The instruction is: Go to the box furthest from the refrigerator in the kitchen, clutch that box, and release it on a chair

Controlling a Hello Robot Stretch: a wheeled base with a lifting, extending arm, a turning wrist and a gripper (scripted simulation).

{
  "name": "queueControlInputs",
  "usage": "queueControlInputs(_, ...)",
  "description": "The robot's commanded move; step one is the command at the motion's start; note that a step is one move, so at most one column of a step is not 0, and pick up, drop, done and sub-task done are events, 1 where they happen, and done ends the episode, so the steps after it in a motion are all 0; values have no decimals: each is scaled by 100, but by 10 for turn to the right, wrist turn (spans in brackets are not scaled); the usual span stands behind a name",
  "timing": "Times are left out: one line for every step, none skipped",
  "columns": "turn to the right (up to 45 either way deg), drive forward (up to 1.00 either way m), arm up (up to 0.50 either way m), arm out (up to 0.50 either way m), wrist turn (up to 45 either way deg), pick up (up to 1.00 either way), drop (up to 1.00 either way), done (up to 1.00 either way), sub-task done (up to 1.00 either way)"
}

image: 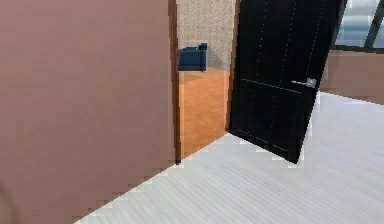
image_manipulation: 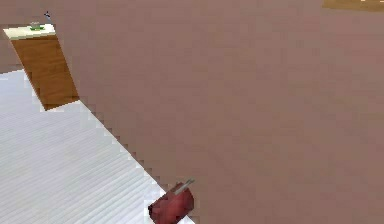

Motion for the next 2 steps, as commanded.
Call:
queueControlInputs(0,0,50,0,0,0,0,0,0)
queueControlInputs(0,0,20,0,0,0,0,0,0)
